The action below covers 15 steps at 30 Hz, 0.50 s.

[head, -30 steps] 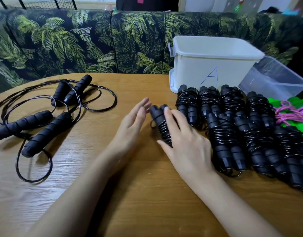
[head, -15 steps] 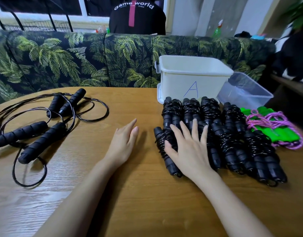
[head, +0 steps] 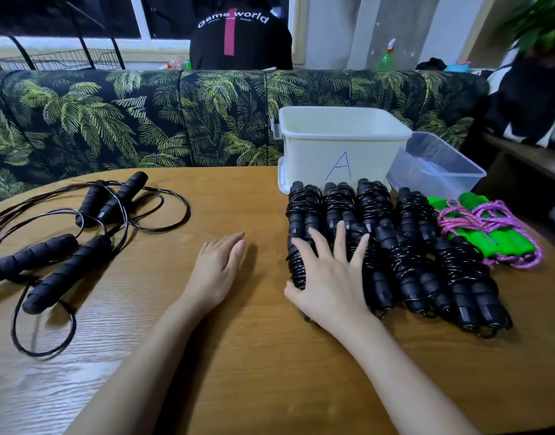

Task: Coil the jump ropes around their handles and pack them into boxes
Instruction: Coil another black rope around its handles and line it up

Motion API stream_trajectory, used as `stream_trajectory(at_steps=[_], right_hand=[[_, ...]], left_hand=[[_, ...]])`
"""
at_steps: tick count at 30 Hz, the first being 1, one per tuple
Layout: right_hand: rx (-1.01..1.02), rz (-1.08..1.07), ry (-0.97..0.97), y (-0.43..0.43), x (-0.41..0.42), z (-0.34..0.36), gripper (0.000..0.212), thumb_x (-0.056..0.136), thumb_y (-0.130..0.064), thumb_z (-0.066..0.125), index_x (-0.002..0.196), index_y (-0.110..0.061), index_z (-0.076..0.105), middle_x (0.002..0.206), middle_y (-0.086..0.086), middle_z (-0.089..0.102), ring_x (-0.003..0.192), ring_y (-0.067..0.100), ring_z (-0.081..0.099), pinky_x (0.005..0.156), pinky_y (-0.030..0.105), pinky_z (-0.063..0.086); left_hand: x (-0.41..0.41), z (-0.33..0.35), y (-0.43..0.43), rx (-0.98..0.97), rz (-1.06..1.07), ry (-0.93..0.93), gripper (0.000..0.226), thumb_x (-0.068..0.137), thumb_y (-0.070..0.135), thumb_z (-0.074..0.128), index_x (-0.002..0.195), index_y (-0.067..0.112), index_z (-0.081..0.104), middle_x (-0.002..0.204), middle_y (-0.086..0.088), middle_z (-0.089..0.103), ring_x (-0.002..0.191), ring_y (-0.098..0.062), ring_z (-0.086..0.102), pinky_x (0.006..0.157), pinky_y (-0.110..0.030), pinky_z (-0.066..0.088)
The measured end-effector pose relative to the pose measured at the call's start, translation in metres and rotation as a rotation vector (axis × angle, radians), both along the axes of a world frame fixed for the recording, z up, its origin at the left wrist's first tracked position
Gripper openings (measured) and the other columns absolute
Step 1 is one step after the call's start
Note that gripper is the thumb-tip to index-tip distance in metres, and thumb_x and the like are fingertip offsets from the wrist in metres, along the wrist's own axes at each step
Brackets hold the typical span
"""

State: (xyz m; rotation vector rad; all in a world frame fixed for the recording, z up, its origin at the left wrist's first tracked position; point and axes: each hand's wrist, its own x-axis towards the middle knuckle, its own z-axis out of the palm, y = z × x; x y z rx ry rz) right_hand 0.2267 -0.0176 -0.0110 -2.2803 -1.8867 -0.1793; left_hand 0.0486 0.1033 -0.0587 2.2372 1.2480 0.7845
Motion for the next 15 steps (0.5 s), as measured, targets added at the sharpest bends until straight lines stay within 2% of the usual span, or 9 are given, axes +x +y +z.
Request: stream_trajectory(at_steps=[5,12,15], right_hand=[[-0.024,-0.053,0.042,-0.003,0.013,0.001,0.071,0.086,-0.051,0.053,0.151,-0.037,0.028,0.163,-0.007,0.017,0.149,0.046,-0.011,0.112,0.071,-0.012],[-0.006,-0.064,0.074,-0.003,0.020,-0.002,0.069,0.086,-0.058,0.050,0.149,-0.042,0.026,0.162,-0.011,0.015,0.149,0.045,-0.009,0.112,0.070,-0.013],[0.016,-0.050,0.074,-0.004,0.022,-0.005,0.070,0.086,-0.072,0.032,0.149,-0.043,0.025,0.164,-0.009,0.014,0.150,0.042,-0.008,0.113,0.066,-0.016]], left_hand=[[0.000,-0.002,0.001,-0.001,0.001,0.016,0.066,0.098,0.055,0.022,0.140,0.017,0.055,0.141,-0.003,0.057,0.136,-0.021,0.046,0.117,-0.050,0.026],[-0.001,-0.004,0.003,0.006,-0.005,0.031,0.060,0.099,0.050,0.025,0.137,0.016,0.057,0.137,-0.001,0.060,0.135,-0.021,0.046,0.115,-0.052,0.028],[-0.001,-0.005,0.003,0.006,-0.006,0.034,0.058,0.101,0.049,0.027,0.136,0.016,0.058,0.136,-0.002,0.060,0.134,-0.022,0.047,0.114,-0.052,0.028]])
